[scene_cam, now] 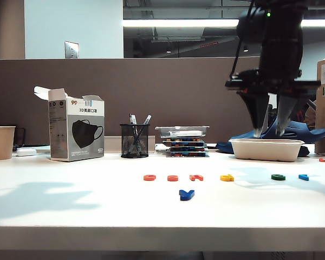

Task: Select the appropriate letters from the row of letter magnets placed on the table to arrange into the word "yes".

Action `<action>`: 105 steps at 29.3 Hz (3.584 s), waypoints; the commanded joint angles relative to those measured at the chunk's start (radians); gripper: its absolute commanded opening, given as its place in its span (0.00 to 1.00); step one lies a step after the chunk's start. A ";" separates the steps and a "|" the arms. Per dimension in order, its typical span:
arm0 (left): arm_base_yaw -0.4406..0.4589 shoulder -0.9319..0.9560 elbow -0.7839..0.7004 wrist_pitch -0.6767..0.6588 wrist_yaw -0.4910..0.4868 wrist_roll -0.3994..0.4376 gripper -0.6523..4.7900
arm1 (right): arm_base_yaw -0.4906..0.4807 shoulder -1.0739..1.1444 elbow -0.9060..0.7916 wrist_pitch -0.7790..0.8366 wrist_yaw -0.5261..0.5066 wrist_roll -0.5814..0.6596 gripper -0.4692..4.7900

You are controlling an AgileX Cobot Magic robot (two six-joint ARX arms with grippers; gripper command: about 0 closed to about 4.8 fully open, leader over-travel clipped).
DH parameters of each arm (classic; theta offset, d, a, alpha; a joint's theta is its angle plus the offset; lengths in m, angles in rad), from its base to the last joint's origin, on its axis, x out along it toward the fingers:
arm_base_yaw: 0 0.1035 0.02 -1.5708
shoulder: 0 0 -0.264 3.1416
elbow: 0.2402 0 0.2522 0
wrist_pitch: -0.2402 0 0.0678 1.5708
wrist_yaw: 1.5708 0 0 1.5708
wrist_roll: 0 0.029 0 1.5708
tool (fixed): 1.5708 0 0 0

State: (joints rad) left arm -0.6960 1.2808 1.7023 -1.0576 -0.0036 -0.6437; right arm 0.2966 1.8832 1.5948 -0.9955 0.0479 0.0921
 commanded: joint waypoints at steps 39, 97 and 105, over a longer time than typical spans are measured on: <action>0.000 -0.003 0.004 0.013 -0.004 0.008 0.11 | -0.068 0.185 -0.009 0.060 -0.069 -0.093 0.49; 0.000 -0.003 0.004 0.027 -0.004 0.008 0.11 | -0.069 0.185 -0.008 0.072 -0.068 -0.093 0.29; 0.000 -0.003 0.004 0.027 -0.004 0.008 0.11 | -0.069 0.168 0.000 0.068 -0.077 -0.093 0.29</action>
State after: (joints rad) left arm -0.6960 1.2808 1.7023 -1.0428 -0.0040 -0.6437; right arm 0.2268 2.0666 1.5890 -0.9253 -0.0235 0.0013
